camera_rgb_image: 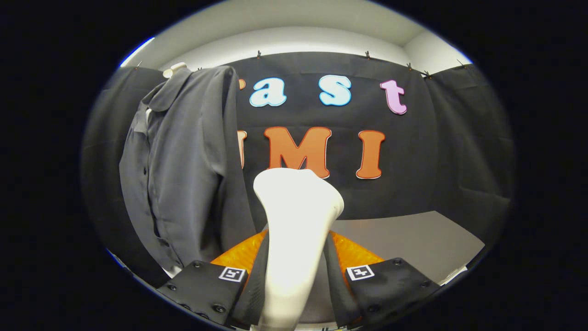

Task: Iron the clothes twice with a garment steamer, once on the left side and once on the right side.

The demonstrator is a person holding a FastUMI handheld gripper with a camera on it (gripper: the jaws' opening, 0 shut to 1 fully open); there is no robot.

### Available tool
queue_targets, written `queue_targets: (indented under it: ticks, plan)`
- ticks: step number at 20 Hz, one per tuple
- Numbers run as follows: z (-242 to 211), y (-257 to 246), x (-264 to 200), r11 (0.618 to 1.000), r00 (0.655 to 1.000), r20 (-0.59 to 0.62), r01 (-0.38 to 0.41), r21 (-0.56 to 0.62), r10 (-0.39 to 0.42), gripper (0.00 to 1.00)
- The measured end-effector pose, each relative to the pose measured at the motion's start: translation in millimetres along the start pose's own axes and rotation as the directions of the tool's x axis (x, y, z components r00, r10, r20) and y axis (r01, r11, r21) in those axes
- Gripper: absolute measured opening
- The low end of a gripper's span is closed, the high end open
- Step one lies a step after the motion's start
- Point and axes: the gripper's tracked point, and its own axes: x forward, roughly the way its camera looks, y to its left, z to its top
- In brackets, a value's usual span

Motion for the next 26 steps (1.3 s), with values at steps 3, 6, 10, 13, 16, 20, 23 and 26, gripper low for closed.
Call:
queue_targets:
  ticks: [3, 6, 10, 13, 16, 20, 23, 26]
  plan:
    - [17, 4, -31, 0.998, 0.995, 0.081, 0.057, -0.006, -0.056, 0.66]
    - [35, 15, -63, 0.993, 0.983, 0.144, 0.117, -0.010, -0.114, 0.66]
    - [47, 52, -103, 0.991, 0.973, 0.189, 0.133, 0.021, -0.135, 0.65]
    - [46, 89, -127, 0.990, 0.965, 0.218, 0.140, 0.030, -0.143, 0.65]
    - [35, 139, -151, 0.990, 0.966, 0.218, 0.136, 0.037, -0.141, 0.65]
    - [32, 188, -164, 0.991, 0.962, 0.241, 0.122, 0.050, -0.130, 0.65]
    - [36, 220, -162, 0.993, 0.956, 0.268, 0.106, 0.050, -0.116, 0.65]
    - [38, 252, -150, 0.995, 0.955, 0.278, 0.094, 0.037, -0.101, 0.65]
